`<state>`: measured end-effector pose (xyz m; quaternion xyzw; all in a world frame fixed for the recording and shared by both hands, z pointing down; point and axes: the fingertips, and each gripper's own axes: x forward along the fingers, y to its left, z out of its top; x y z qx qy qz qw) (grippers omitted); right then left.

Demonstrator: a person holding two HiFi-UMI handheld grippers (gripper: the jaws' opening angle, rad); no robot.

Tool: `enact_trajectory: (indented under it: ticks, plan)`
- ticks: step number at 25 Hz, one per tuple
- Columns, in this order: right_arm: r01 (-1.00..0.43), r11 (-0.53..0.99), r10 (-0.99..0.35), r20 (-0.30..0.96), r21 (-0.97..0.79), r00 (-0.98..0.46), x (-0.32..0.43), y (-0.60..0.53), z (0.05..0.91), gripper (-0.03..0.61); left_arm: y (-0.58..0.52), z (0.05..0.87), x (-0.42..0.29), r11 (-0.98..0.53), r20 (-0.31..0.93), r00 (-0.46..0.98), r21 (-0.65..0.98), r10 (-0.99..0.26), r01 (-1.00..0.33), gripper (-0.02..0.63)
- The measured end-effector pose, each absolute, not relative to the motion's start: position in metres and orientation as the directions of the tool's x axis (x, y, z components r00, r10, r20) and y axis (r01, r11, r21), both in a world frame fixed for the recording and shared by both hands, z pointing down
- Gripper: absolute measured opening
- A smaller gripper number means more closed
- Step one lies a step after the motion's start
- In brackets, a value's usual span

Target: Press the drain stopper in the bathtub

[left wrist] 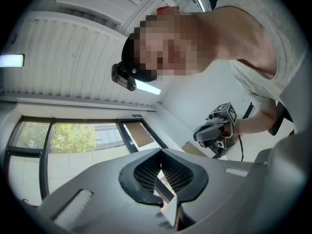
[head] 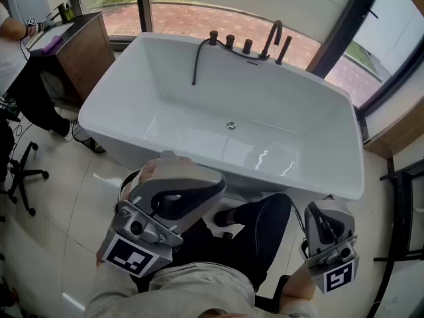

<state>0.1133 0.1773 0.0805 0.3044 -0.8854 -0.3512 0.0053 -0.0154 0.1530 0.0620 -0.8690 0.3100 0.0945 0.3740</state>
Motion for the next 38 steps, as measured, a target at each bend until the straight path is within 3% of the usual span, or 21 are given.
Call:
enact_trajectory:
  ticks: [7, 15, 22, 28, 33, 38]
  plan:
    - [-0.527, 0.592, -0.527, -0.202, 0.610, -0.825, 0.110, 0.151, 0.087, 0.002, 0.112, 0.075, -0.024, -0.524, -0.344, 0.766, -0.574, -0.543, -0.629, 0.008]
    - [-0.531, 0.646, -0.580, -0.100, 0.548, -0.808, 0.117, 0.091, 0.123, 0.002, 0.030, 0.113, -0.034, -0.572, -0.255, 0.756, -0.521, -0.603, -0.633, 0.008]
    - [-0.435, 0.781, -0.551, 0.166, 0.449, -0.817, 0.113, -0.013, 0.206, 0.002, -0.067, 0.150, -0.035, -0.634, -0.273, 0.786, -0.473, -0.555, -0.612, 0.008]
    - [-0.441, 0.878, -0.477, 0.431, 0.188, -0.766, 0.123, -0.125, 0.323, 0.002, -0.169, 0.201, -0.019, -0.649, -0.310, 0.806, -0.480, -0.504, -0.590, 0.008]
    - [-0.491, 0.871, -0.402, 0.524, -0.034, -0.751, 0.131, -0.223, 0.427, 0.002, -0.257, 0.285, -0.013, -0.711, -0.194, 0.793, -0.357, -0.578, -0.606, 0.008]
    - [-0.604, 0.762, -0.309, 0.688, -0.234, -0.657, 0.155, -0.297, 0.559, 0.002, -0.293, 0.328, -0.015, -0.704, -0.159, 0.768, -0.318, -0.621, -0.635, 0.008]
